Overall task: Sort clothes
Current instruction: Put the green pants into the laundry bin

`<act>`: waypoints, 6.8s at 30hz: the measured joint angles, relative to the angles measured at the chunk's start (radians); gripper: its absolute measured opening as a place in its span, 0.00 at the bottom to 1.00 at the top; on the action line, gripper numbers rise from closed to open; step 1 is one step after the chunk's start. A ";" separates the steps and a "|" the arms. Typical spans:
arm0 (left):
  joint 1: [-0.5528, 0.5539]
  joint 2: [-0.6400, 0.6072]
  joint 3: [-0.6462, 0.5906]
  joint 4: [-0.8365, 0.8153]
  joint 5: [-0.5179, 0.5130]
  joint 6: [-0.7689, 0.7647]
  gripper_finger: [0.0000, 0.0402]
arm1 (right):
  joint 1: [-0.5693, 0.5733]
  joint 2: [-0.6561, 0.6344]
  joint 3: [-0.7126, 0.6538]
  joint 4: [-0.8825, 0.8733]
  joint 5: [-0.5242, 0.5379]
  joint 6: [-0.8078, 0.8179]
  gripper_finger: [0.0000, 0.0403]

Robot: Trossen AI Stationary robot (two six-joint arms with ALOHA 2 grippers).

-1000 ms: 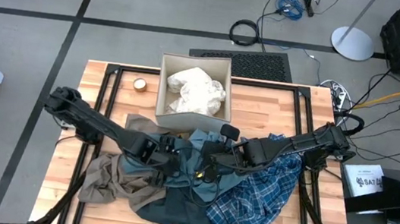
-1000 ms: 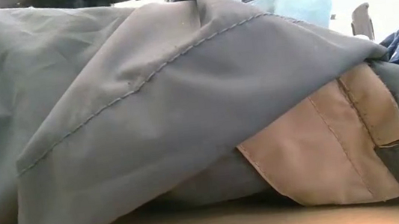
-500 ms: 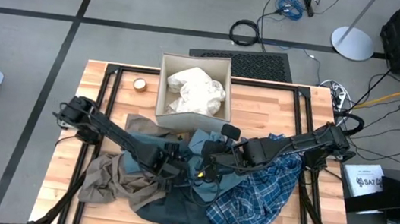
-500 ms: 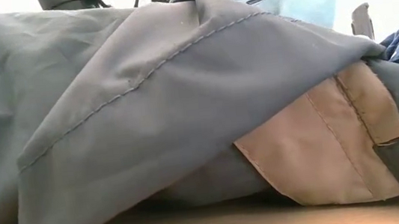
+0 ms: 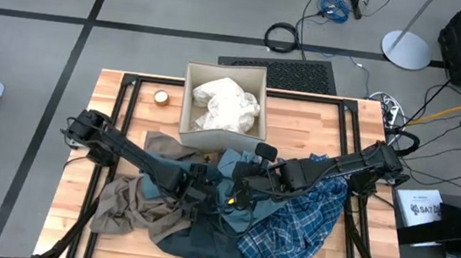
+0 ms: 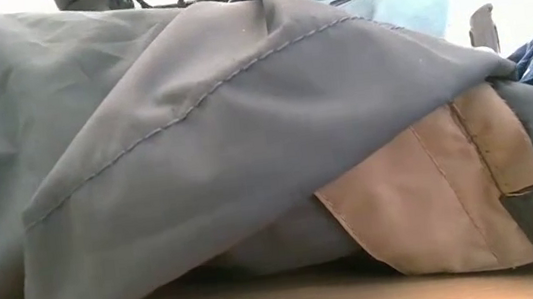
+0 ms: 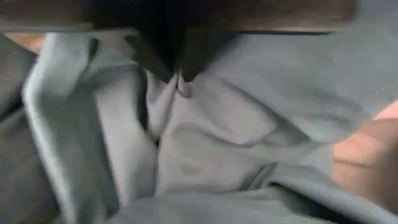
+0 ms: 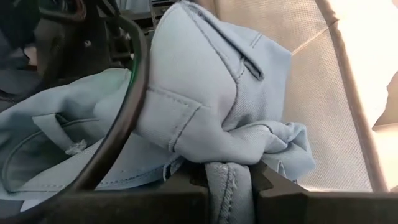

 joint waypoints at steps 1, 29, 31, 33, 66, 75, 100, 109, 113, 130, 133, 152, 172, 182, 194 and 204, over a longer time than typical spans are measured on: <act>0.000 -0.010 0.001 0.002 0.014 0.001 0.05 | -0.001 0.000 0.000 0.000 0.000 0.000 0.04; -0.007 -0.510 0.160 0.050 -0.005 -0.024 0.01 | 0.071 -0.153 0.000 0.244 0.086 -0.165 0.04; -0.007 -0.530 0.160 0.077 -0.012 -0.002 0.01 | 0.075 -0.189 0.000 0.308 0.087 -0.228 0.04; -0.007 -0.557 0.159 0.123 -0.016 0.023 0.01 | 0.075 -0.221 0.000 0.379 0.079 -0.299 0.04; 0.799 -0.518 0.509 0.375 0.123 0.306 0.01 | -0.556 -0.324 0.121 1.246 -0.511 -0.733 0.04; 1.048 -0.326 0.509 0.224 0.448 0.153 0.01 | -0.751 -0.262 0.136 1.163 -0.640 -0.582 0.04; 0.865 -0.134 0.508 -0.506 0.670 0.073 0.01 | -0.833 -0.313 0.137 0.992 -0.705 -0.547 0.04; 0.894 -0.134 0.508 -0.456 0.511 0.174 0.16 | -0.835 -0.351 0.137 0.880 -0.708 -0.649 0.04; 0.908 -0.135 0.508 -0.430 0.515 0.182 0.35 | -0.856 -0.343 0.137 0.857 -0.708 -0.654 0.04; 1.024 -0.386 0.694 -0.425 0.437 0.219 0.52 | -0.917 -0.211 0.137 0.849 -0.716 -0.627 0.04; 1.025 -0.469 0.710 -0.413 0.435 0.230 0.52 | -0.917 -0.150 0.137 0.861 -0.748 -0.617 0.04; 1.024 -0.648 0.702 -0.469 0.435 0.222 0.52 | -0.842 0.198 0.137 0.601 -0.849 -0.651 0.04; 1.024 -0.620 0.700 -0.493 0.405 0.205 0.52 | -0.740 0.365 0.138 0.129 -1.177 -0.876 0.04; 1.023 -0.620 0.700 -0.490 0.405 0.203 0.52 | -0.745 0.374 0.137 0.449 -0.845 -0.741 0.03; 1.023 -0.619 0.700 -0.491 0.405 0.204 0.52 | -0.814 0.498 0.143 0.359 -1.087 -0.619 0.03; 1.023 -0.619 0.700 -0.509 0.410 0.205 0.52 | -0.800 0.485 0.138 0.373 -1.051 -0.598 0.13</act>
